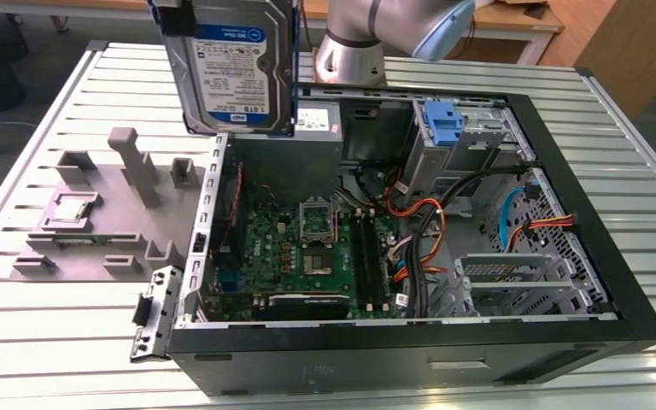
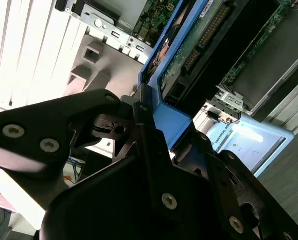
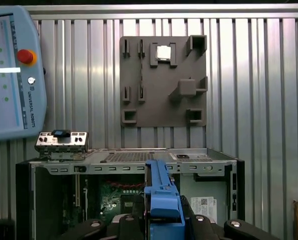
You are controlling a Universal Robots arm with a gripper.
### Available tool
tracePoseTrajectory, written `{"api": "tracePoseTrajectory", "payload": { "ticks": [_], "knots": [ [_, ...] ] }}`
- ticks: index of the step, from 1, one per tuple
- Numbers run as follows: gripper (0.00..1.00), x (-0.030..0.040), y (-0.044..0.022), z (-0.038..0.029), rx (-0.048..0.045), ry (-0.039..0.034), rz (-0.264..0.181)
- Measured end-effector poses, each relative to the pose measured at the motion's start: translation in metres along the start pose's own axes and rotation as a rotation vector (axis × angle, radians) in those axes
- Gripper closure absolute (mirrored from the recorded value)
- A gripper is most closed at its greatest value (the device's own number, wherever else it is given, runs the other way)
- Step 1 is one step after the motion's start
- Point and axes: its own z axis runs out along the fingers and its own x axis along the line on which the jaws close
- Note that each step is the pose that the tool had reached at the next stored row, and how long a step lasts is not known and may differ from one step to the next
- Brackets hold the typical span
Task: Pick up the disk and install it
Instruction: 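Pick up the disk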
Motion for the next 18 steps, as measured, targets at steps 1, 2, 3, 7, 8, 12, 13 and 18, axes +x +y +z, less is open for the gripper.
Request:
{"api": "tracePoseTrajectory", "payload": {
  "ticks": [1,2,3,7,8,12,13,18],
  "knots": [
    [0.64,0.0000,-0.0026,0.0000,-0.0001,0.0001,0.000],
    [0.64,-0.0001,-0.0054,0.0002,-0.0001,0.0001,0.000],
    [0.64,-0.0002,-0.0080,0.0003,-0.0001,0.0001,0.000],
    [0.64,-0.0002,-0.0154,0.0009,0.0000,0.0001,0.000],
    [0.64,0.0006,-0.0161,0.0011,-0.0001,0.0001,0.000],
    [0.64,0.0140,-0.0176,0.0021,-0.0001,0.0002,0.000],
    [0.64,0.0158,-0.0192,0.0025,0.0000,0.0000,0.000],
    [0.64,0.0172,-0.0400,0.0043,-0.0001,0.0002,0.000]
  ]
}}
